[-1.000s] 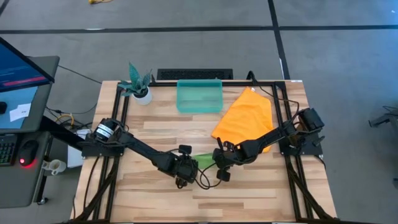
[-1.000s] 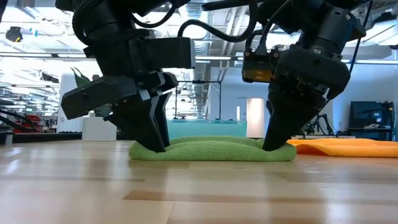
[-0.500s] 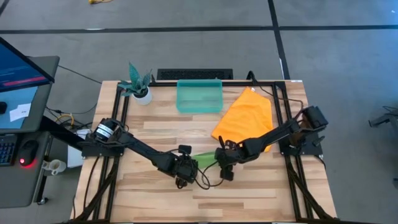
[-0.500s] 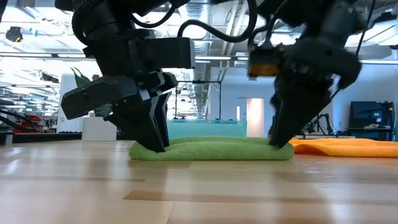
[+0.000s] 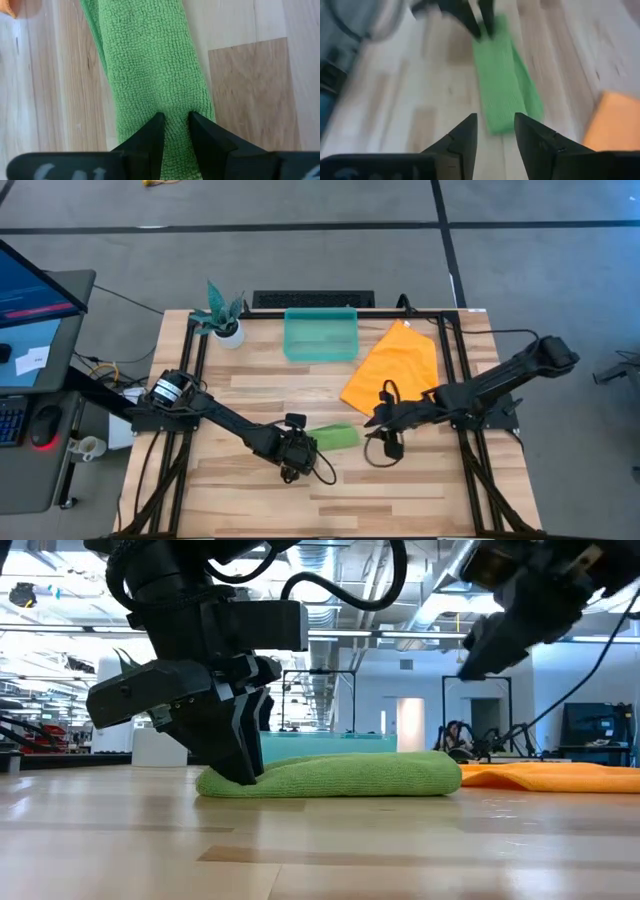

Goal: Roll microfiber towels into tight, uniform cylinder then place into a basket
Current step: Put the rolled green towel into the blue bin

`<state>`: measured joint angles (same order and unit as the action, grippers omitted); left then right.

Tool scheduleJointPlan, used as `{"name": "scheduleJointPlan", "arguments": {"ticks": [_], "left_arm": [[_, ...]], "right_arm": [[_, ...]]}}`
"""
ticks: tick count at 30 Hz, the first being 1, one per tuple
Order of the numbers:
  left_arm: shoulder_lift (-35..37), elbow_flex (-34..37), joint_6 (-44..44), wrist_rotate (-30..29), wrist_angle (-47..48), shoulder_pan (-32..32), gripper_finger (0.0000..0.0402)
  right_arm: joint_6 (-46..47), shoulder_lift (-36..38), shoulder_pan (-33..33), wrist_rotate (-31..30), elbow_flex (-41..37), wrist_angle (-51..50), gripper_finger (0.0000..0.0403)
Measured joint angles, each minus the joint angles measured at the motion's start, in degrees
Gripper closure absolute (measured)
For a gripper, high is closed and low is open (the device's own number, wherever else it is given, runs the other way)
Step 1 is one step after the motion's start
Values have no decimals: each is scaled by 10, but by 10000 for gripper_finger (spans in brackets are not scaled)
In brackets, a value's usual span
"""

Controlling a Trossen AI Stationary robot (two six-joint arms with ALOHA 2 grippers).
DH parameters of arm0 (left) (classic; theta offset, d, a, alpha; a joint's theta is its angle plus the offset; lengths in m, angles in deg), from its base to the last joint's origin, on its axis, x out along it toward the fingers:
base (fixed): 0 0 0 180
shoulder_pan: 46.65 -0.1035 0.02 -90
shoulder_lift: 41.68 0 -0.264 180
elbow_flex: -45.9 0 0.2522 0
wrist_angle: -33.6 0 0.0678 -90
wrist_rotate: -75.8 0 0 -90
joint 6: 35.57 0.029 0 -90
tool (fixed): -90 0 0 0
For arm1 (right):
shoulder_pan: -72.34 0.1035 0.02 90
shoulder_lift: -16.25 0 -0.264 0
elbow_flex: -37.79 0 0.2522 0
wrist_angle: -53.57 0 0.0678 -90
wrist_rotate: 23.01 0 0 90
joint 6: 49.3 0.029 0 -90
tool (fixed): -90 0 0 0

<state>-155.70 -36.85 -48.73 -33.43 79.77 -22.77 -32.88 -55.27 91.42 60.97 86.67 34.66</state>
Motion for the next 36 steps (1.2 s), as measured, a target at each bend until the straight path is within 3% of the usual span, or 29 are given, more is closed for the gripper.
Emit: {"name": "scheduleJointPlan", "arguments": {"ticks": [4,9,15,20,27,36], "left_arm": [[0,0,-1,0,0,0,313],[-2,-11,-1,1,8,0,313],[-2,-26,-1,1,15,-1,313],[-2,-27,-3,1,19,-1,313],[-2,-27,-42,1,18,-1,313],[-2,-27,-46,5,18,-1,313]], "right_arm": [[0,23,-8,0,-51,116,247],[-17,3,-29,0,-54,176,236],[-30,-15,-72,5,-37,152,187],[-49,-35,-95,83,-22,151,146],[-105,-118,-100,105,-10,182,140],[-109,-222,-100,112,41,189,140]]}}
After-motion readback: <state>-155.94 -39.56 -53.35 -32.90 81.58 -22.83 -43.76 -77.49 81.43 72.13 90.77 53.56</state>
